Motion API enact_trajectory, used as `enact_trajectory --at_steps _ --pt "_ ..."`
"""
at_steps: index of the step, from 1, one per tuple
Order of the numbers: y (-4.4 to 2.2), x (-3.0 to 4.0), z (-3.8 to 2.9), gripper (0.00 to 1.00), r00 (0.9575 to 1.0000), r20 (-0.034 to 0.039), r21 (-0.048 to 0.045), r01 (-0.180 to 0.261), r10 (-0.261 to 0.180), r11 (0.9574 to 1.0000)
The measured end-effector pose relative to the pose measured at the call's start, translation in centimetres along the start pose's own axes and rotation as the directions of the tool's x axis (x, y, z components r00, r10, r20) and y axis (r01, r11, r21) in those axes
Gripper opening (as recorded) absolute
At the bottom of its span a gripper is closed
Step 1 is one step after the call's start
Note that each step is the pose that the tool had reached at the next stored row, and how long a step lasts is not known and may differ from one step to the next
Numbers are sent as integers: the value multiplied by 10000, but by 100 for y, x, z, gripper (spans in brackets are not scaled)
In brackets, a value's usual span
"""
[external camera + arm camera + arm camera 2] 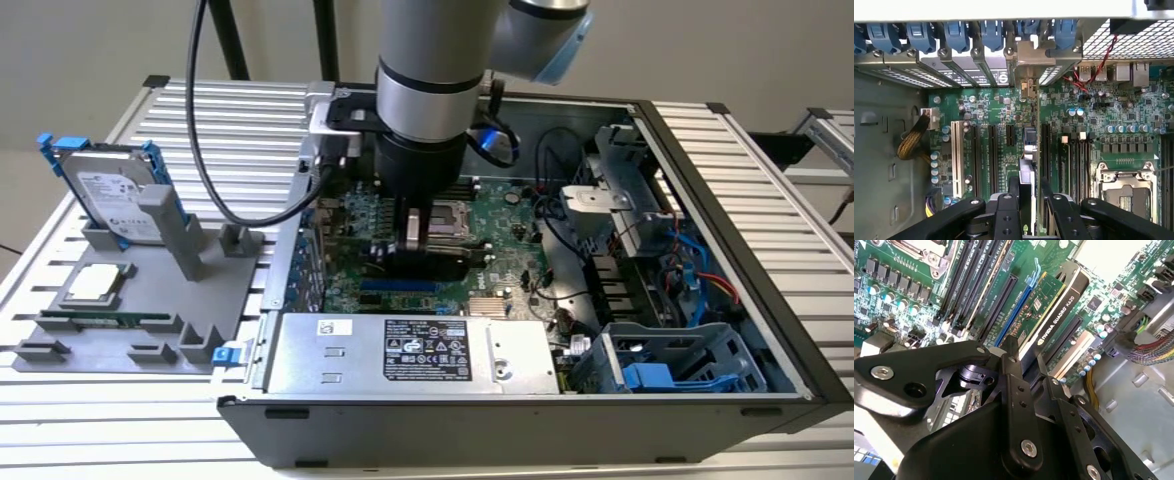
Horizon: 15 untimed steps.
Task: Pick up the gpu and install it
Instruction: 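Insert the gpu into the slot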
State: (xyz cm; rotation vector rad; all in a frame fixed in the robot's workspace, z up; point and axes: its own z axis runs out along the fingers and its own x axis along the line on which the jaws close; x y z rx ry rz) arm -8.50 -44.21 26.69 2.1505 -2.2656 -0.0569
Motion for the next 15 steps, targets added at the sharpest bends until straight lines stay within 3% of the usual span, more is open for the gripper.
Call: enact_trajectory --at_steps 15 --pt "36 4 114 0 10000 -3 -1 -1 1 10000"
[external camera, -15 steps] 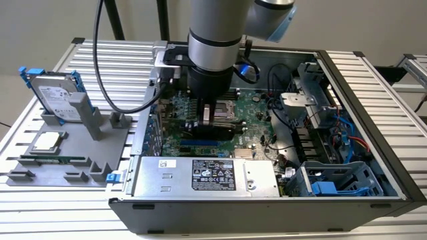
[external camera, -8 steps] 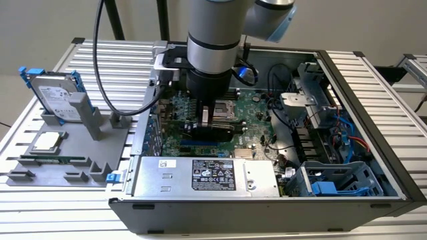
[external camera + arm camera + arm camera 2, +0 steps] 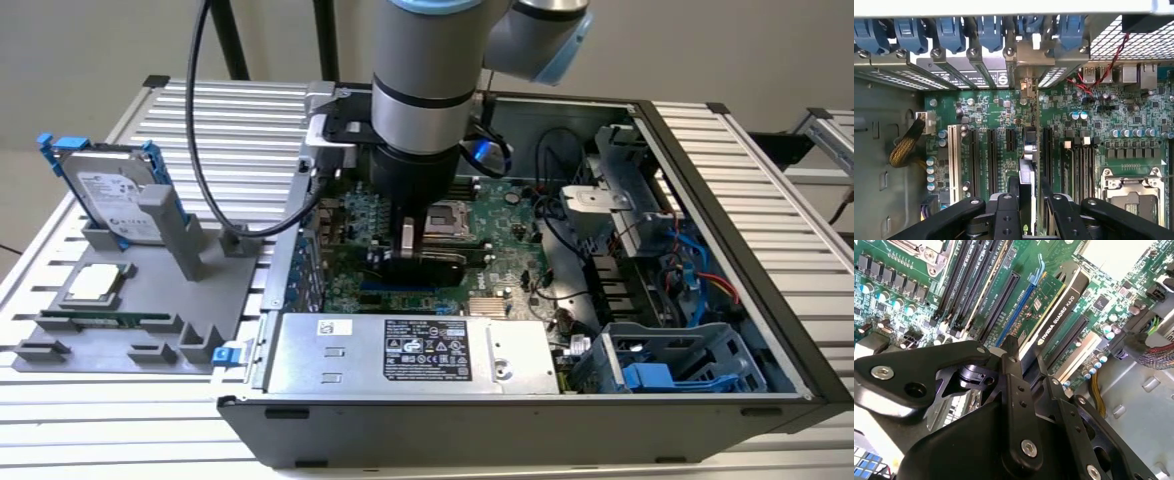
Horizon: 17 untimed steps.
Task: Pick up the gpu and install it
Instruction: 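Insert the gpu into the slot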
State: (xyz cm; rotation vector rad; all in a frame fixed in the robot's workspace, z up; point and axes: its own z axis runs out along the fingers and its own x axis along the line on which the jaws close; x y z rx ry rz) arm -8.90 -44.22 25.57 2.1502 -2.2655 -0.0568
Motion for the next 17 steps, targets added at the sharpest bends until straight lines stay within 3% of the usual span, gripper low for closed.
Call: enact_trajectory --at_steps 10,17 --pt "4 0 26 0 10000 2 1 0 0 10000" --pt "7 -11 -18 0 10000 -1 1 38 -38 10000"
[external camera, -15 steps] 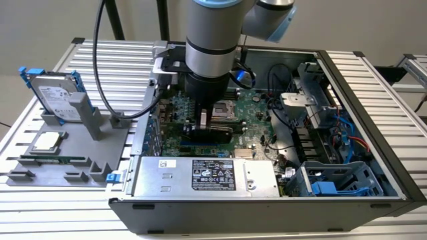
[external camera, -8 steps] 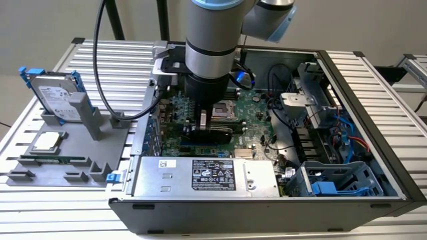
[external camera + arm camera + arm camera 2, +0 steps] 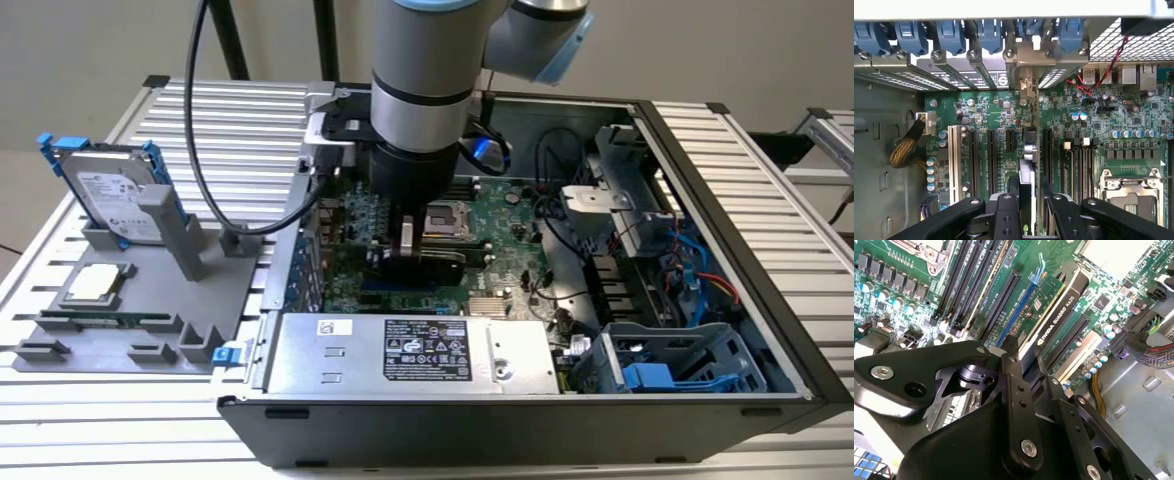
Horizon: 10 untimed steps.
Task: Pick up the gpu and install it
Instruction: 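Insert the gpu into the slot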
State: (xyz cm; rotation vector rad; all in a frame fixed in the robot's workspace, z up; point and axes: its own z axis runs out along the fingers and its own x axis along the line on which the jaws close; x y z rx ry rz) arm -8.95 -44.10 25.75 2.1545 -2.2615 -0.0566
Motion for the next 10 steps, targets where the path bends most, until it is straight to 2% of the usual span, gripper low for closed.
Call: enact_trajectory --at_steps 10 --pt "1 -34 15 0 9999 -5 5 111 -111 9999"
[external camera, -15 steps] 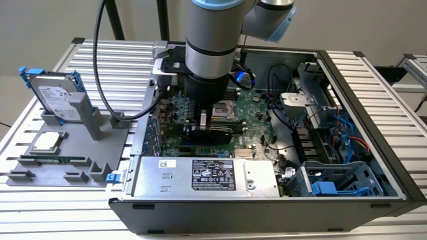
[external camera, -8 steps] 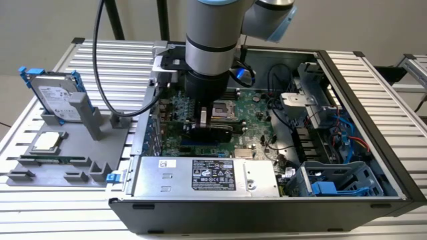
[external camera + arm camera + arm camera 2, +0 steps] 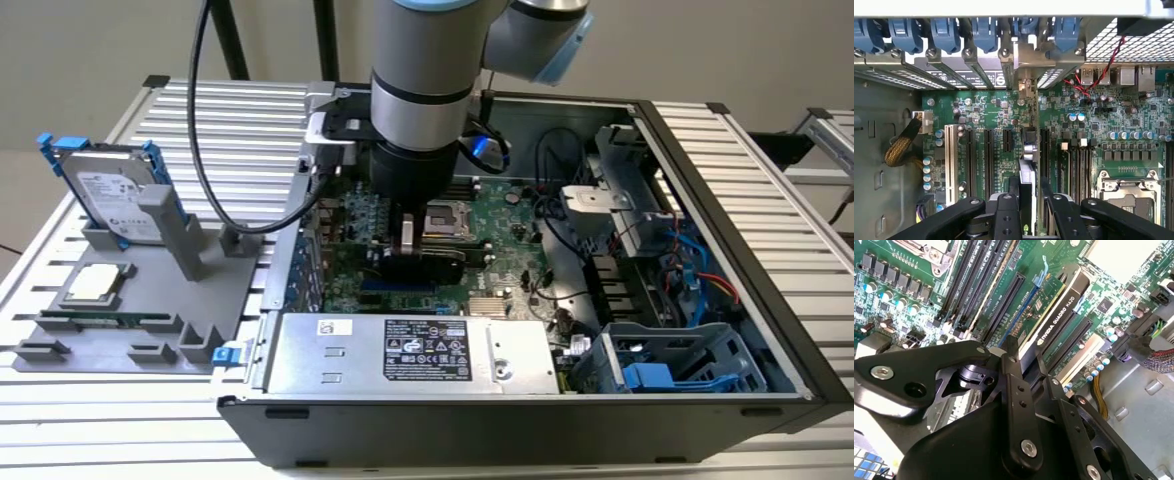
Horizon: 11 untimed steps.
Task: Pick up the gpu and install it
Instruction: 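Insert the gpu into the slot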
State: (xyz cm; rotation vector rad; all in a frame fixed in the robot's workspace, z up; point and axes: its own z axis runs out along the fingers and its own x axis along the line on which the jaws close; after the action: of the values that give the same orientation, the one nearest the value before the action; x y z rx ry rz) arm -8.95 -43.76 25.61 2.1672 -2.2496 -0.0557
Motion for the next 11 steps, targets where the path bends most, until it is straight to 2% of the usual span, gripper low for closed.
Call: enact_trajectory --at_steps 11 --pt "0 0 11 0 10000 1 0 6 -6 10000"
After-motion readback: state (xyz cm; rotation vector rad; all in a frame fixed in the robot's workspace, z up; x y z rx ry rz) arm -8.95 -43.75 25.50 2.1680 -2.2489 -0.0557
